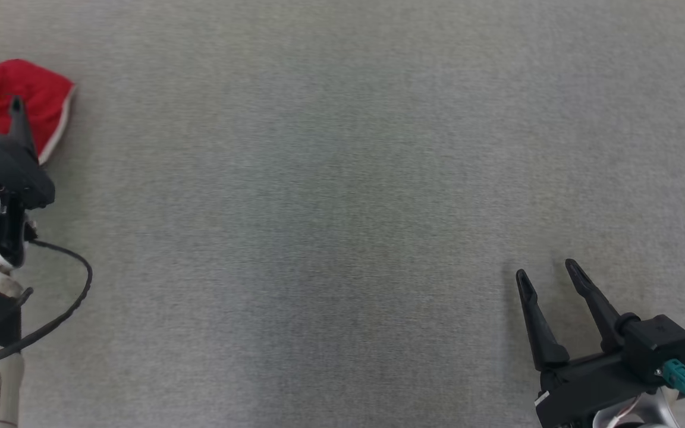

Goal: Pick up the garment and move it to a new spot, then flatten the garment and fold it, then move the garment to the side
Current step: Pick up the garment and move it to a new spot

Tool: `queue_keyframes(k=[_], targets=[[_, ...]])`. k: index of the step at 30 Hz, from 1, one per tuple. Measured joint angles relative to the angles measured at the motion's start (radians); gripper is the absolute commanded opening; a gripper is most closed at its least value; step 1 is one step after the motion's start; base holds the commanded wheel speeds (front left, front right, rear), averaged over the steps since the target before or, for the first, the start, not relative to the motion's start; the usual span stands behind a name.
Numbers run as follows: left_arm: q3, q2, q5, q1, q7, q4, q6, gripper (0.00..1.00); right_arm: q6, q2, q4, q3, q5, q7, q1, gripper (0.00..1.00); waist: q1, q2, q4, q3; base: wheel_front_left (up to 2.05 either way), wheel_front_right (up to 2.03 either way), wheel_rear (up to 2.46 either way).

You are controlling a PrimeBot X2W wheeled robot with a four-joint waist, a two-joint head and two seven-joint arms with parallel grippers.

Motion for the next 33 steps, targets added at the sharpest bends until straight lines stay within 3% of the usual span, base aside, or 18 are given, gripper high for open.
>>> queue_keyframes(k=[6,9,10,12,13,23,30,31,33], targets=[[-0.021,0.04,0.053,0.001,0.016,0.051,0.076,1.0,0.0,-0.005,-0.036,-0.01,0.0,0.011,0.038,1.0,0.0,0.0,-0.056,0.025,0.0,0.0,0.0],[-0.022,0.046,0.054,0.003,0.032,0.072,0.093,1.0,0.0,-0.005,-0.049,-0.013,0.0,0.017,0.047,1.0,-0.0001,-0.0001,-0.071,0.036,0.0,0.0,0.0],[-0.024,0.047,0.054,0.005,0.04,0.08,0.093,0.66,0.0,-0.005,-0.051,-0.013,0.0,0.017,0.047,1.0,-0.0001,0.0,-0.074,0.04,0.0,0.0,0.0],[-0.033,0.047,0.063,0.009,0.049,0.091,0.096,0.26,0.0,-0.004,-0.056,-0.015,0.0,0.019,0.047,1.0,-0.0001,0.0,-0.076,0.047,0.0,0.0,0.0],[-0.038,0.047,0.063,0.012,0.054,0.095,0.094,0.0,0.0,-0.003,-0.057,-0.016,0.0,0.019,0.046,1.0,-0.0001,0.0,-0.076,0.048,0.0,0.0,0.0],[-0.061,0.045,0.061,0.014,0.029,0.072,0.057,0.0,0.0,0.011,-0.026,0.001,0.013,0.006,0.032,1.0,-0.0001,-0.0001,-0.058,0.012,0.0,0.0,0.0],[-0.052,0.063,0.011,-0.02,0.044,-0.019,-0.007,0.0,0.0,0.036,0.032,0.014,0.037,-0.03,-0.007,1.0,-0.0001,-0.0002,-0.035,-0.044,0.0,0.0,0.0],[-0.043,0.066,-0.03,-0.036,0.063,-0.062,-0.04,0.0,0.0,0.045,0.057,0.014,0.046,-0.047,-0.016,1.0,-0.0001,-0.0002,-0.029,-0.064,0.0,0.0,0.0],[-0.053,0.073,-0.041,-0.047,0.091,-0.103,-0.056,0.0,0.0,0.054,0.083,0.012,0.055,-0.065,-0.019,1.0,-0.0001,-0.0002,-0.021,-0.084,0.0,0.0,0.0]])
